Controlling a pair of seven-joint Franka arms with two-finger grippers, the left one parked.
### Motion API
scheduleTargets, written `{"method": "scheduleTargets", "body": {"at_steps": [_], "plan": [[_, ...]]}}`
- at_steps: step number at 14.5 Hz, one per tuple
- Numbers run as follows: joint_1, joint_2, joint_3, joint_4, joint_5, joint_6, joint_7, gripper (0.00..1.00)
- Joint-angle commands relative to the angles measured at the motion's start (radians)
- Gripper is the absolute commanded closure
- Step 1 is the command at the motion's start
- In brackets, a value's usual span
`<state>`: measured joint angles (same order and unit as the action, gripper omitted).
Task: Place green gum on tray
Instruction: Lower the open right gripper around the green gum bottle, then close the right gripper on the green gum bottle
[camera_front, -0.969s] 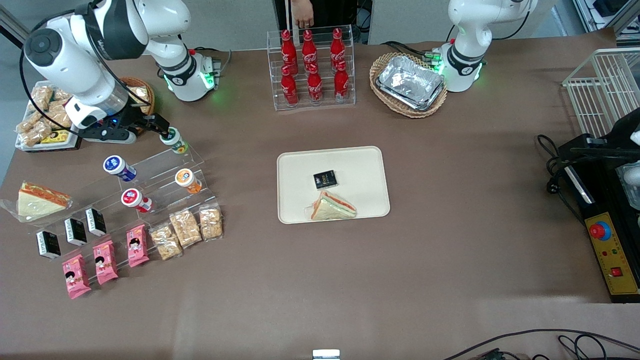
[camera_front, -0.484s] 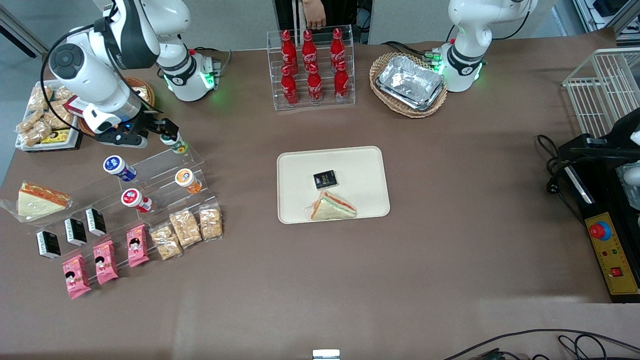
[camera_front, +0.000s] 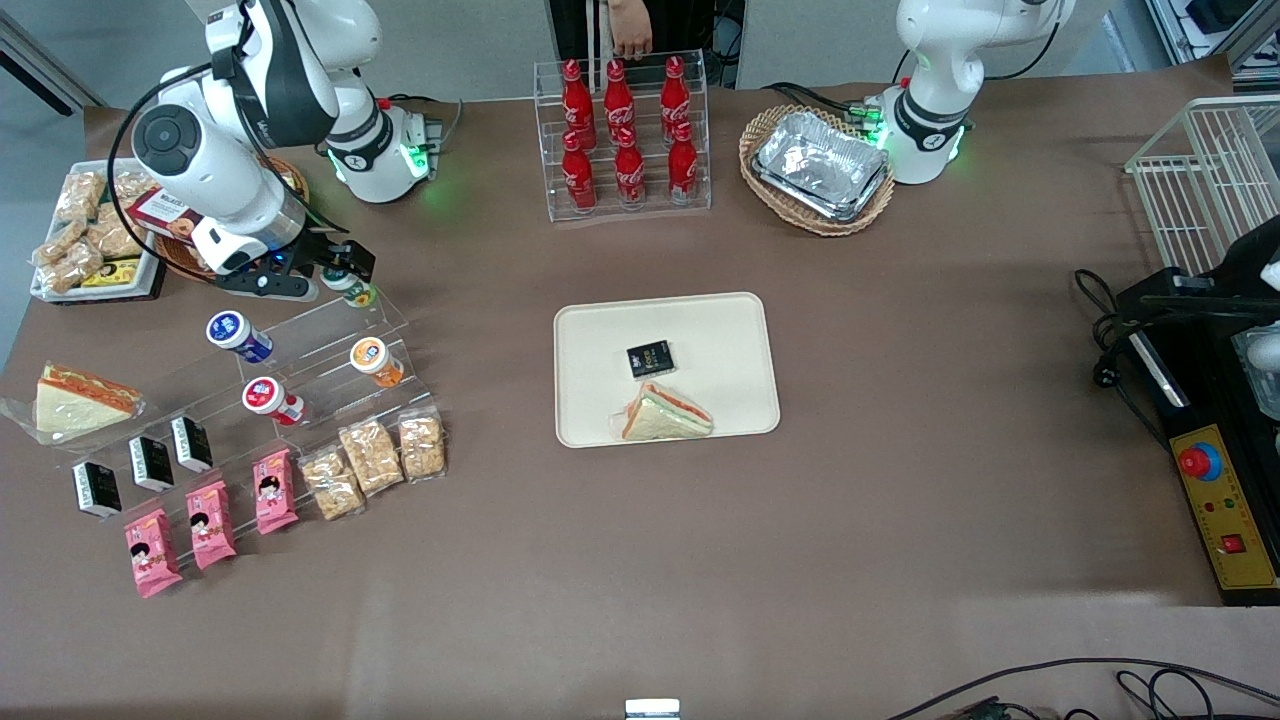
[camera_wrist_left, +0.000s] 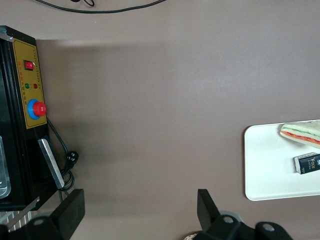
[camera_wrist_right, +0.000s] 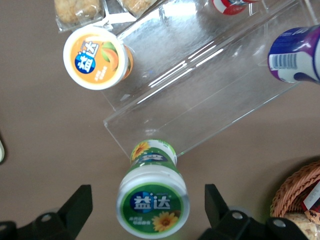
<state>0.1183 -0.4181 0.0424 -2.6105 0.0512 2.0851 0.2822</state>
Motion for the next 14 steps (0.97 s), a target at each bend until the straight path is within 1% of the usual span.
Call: {"method": "scheduleTargets", "body": {"at_steps": [1, 4, 5, 9, 10, 11, 12, 14], "plan": [[0.012, 0.004, -0.003, -0.025, 0.003, 0.042, 0.015, 0.02], [0.012, 0.001, -0.003, -0.036, 0.003, 0.05, 0.014, 0.07], [0.012, 0.002, -0.004, -0.036, 0.003, 0.052, 0.012, 0.13], [0.012, 0.004, -0.003, -0.046, 0.003, 0.059, 0.012, 0.18], [0.012, 0.002, -0.003, -0.051, 0.001, 0.067, 0.011, 0.26], [0.012, 0.002, -0.003, -0.051, 0.001, 0.067, 0.011, 0.29], [0.012, 0.002, -0.003, -0.051, 0.001, 0.067, 0.005, 0.39], [0.012, 0.004, -0.004, -0.046, 0.001, 0.063, -0.009, 0.5]]}}
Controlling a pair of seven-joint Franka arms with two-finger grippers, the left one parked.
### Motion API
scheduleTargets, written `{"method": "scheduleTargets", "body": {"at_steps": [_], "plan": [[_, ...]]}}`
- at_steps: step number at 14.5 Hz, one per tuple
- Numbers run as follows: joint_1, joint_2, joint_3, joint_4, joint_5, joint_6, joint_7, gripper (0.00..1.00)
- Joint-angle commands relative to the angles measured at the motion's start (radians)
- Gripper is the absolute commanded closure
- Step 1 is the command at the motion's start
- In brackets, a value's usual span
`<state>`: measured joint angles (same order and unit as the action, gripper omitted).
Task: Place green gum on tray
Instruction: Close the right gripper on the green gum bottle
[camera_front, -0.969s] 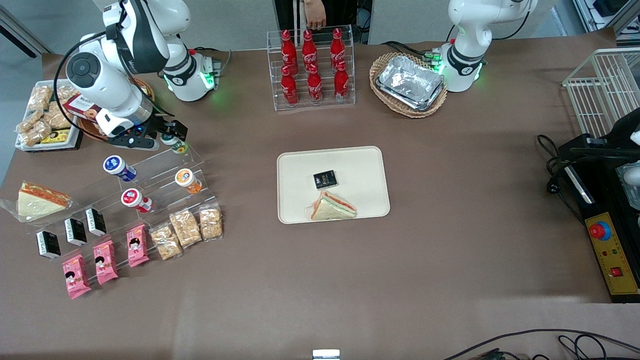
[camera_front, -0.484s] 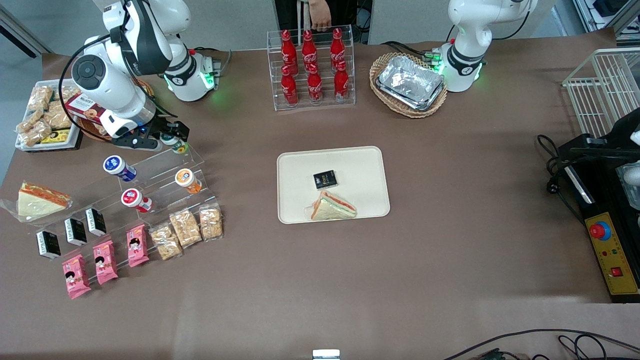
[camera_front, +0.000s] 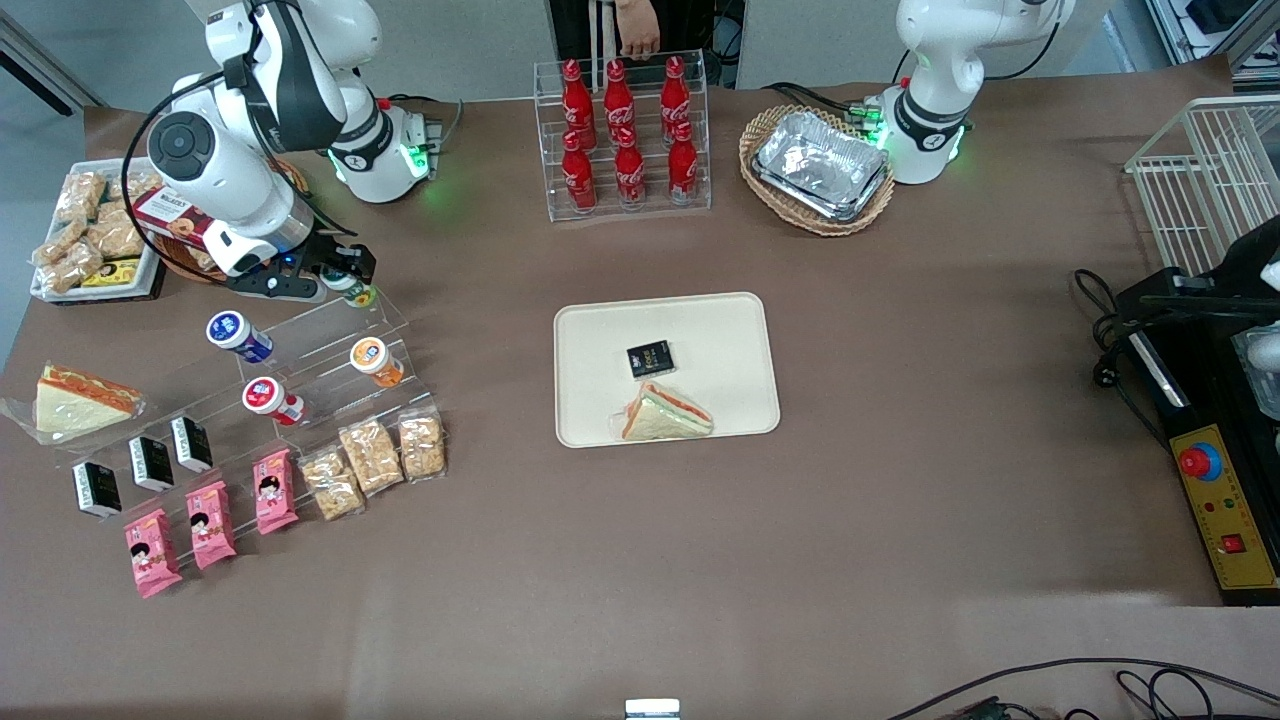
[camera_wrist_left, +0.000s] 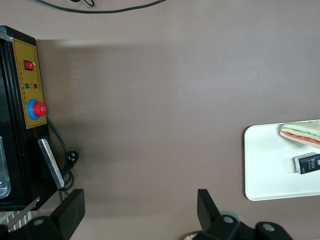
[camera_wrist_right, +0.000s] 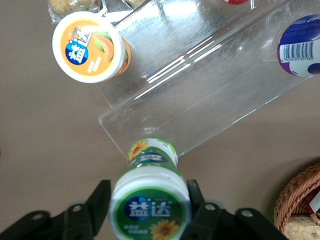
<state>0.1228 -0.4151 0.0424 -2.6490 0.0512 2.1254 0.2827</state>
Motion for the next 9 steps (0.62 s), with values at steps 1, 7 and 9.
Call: {"method": "scheduleTargets", "body": {"at_steps": [1, 7, 9], "plan": [[0.008, -0.001, -0.006, -0.003, -0.001, 0.019, -0.022, 0.51], [-0.002, -0.016, -0.018, 0.197, 0.001, -0.217, -0.079, 0.61], [-0.002, -0.002, -0.018, 0.318, 0.001, -0.326, -0.079, 0.61]]}}
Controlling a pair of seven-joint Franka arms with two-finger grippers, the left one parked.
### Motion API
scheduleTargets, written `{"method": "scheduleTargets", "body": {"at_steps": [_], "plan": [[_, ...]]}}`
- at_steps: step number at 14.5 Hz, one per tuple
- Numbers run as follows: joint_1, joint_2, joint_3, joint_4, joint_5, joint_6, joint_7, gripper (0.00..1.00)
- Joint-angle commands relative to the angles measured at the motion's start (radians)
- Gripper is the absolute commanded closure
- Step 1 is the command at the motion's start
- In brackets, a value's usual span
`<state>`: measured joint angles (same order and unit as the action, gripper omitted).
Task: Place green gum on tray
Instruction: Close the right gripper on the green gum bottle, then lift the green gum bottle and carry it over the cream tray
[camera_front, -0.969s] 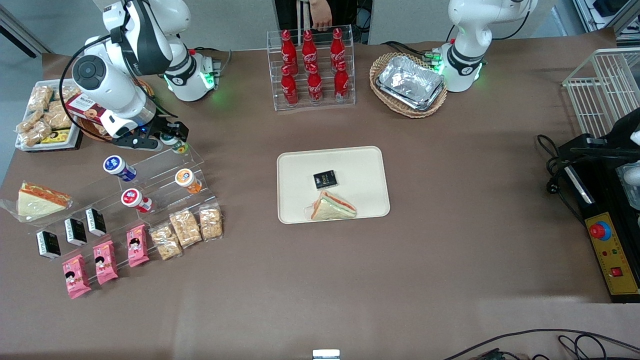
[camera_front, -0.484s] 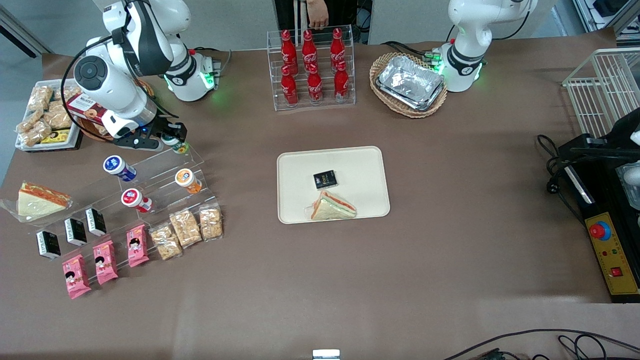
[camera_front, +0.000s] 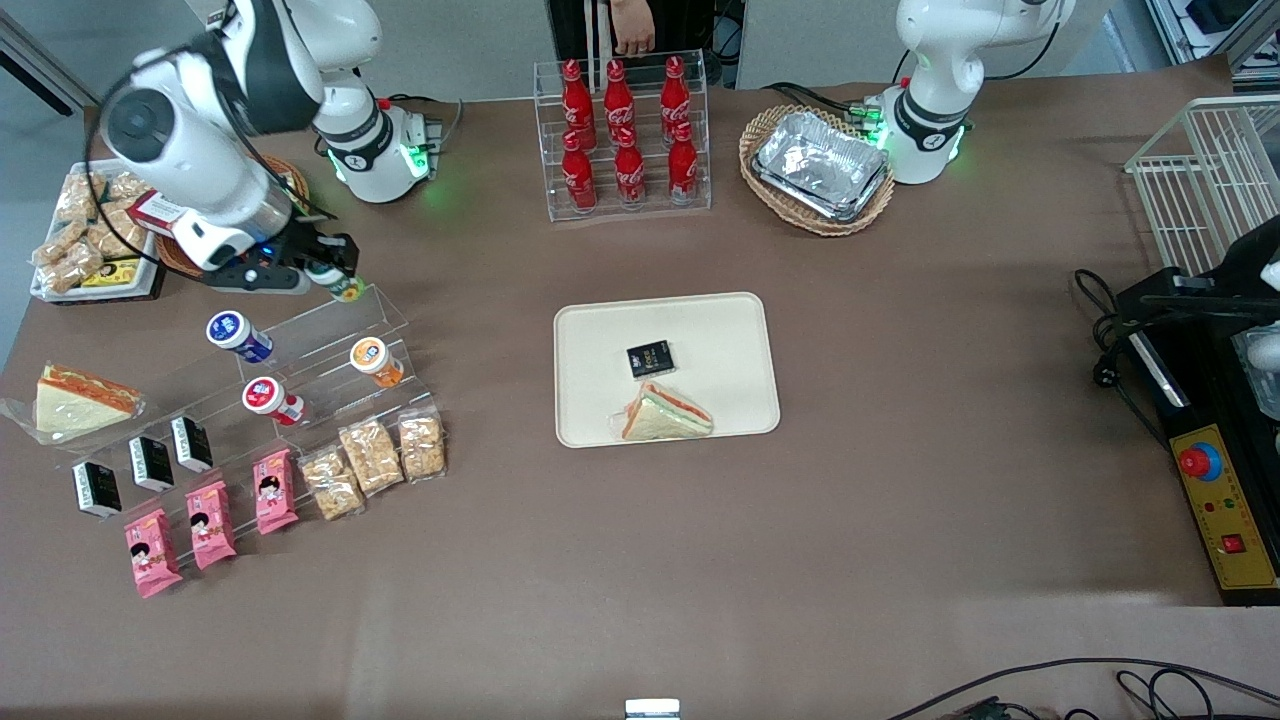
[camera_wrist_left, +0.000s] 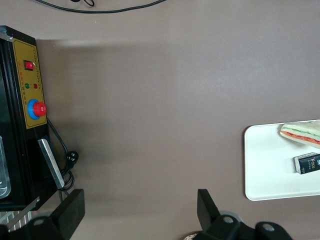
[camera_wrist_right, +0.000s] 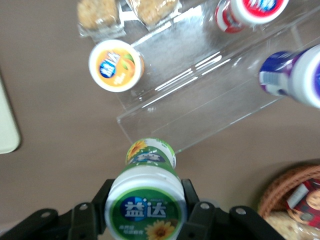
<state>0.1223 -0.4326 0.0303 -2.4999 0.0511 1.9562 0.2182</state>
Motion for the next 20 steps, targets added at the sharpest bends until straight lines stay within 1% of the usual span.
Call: {"method": "scheduleTargets", "body": {"at_steps": [1, 3, 5, 7, 8, 10, 12, 15, 17, 20], "plan": [[-0.001, 0.034, -0.006, 0.234, 0.007, -0.202, -0.011, 0.61], [0.003, 0.102, 0.0, 0.394, 0.015, -0.314, 0.0, 0.61], [0.011, 0.181, 0.01, 0.557, 0.044, -0.42, 0.067, 0.61], [0.071, 0.254, 0.01, 0.708, 0.065, -0.491, 0.146, 0.61], [0.101, 0.297, 0.01, 0.769, 0.066, -0.508, 0.202, 0.61], [0.175, 0.348, 0.01, 0.834, 0.072, -0.51, 0.307, 0.61], [0.256, 0.406, 0.01, 0.86, 0.07, -0.487, 0.43, 0.61], [0.361, 0.497, 0.01, 0.882, 0.072, -0.366, 0.574, 0.61], [0.399, 0.566, 0.008, 0.866, 0.073, -0.259, 0.592, 0.61], [0.413, 0.662, 0.01, 0.819, 0.085, -0.107, 0.592, 0.61]]}}
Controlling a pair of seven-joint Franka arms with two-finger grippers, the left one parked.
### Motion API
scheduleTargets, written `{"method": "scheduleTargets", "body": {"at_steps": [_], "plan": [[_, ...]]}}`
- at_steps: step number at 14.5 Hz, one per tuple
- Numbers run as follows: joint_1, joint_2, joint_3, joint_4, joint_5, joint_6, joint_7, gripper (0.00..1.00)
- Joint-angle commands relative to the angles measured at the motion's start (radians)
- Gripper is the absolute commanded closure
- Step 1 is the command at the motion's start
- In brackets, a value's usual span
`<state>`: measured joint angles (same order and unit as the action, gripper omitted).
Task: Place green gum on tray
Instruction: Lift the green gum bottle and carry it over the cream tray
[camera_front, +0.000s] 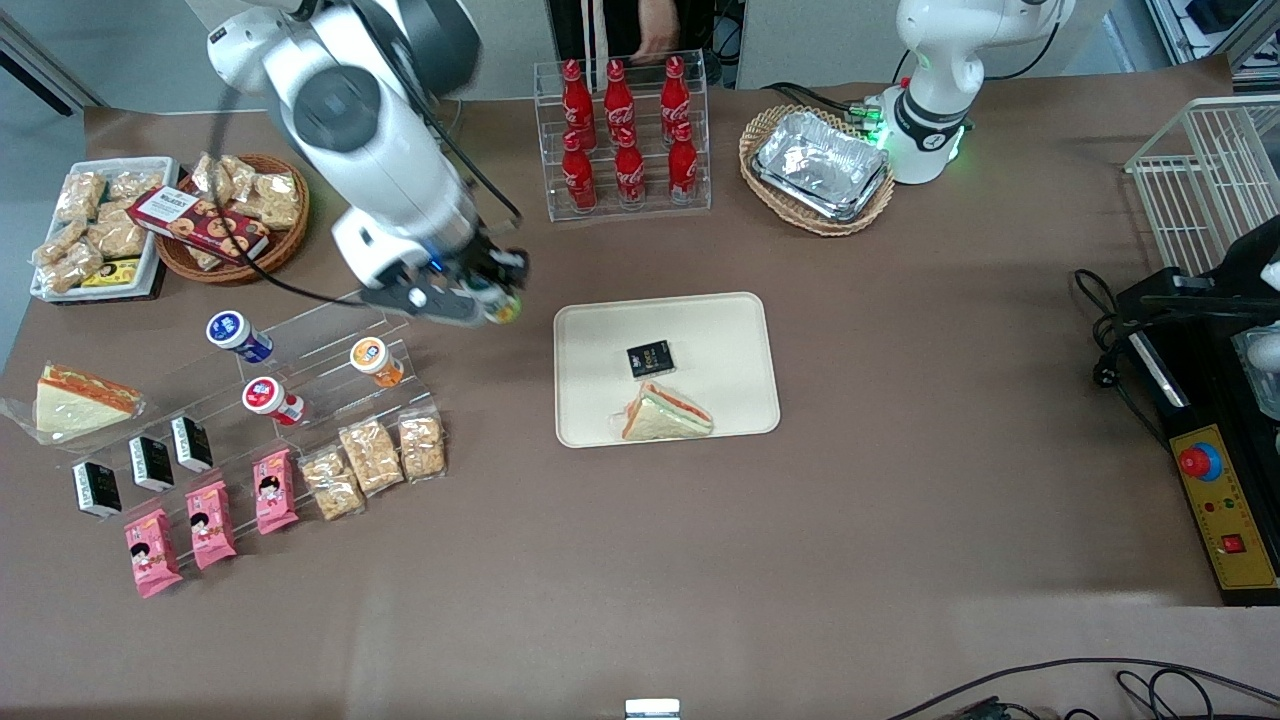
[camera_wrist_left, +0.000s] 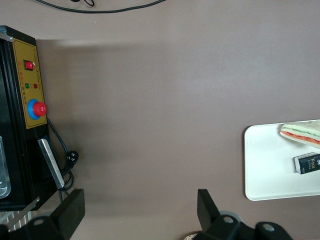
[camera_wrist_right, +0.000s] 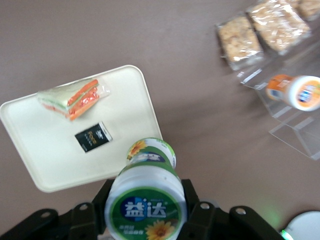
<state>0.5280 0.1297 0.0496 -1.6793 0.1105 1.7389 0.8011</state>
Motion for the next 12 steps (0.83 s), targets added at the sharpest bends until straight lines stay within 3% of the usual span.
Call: {"method": "scheduleTargets", "body": {"at_steps": [1, 5, 12], "plan": [[0.015, 0.113, -0.011, -0.049, 0.035, 0.184, 0.009, 0.61], [0.079, 0.146, -0.011, -0.256, 0.037, 0.476, 0.007, 0.61], [0.148, 0.274, -0.01, -0.286, 0.04, 0.548, 0.009, 0.61]]}}
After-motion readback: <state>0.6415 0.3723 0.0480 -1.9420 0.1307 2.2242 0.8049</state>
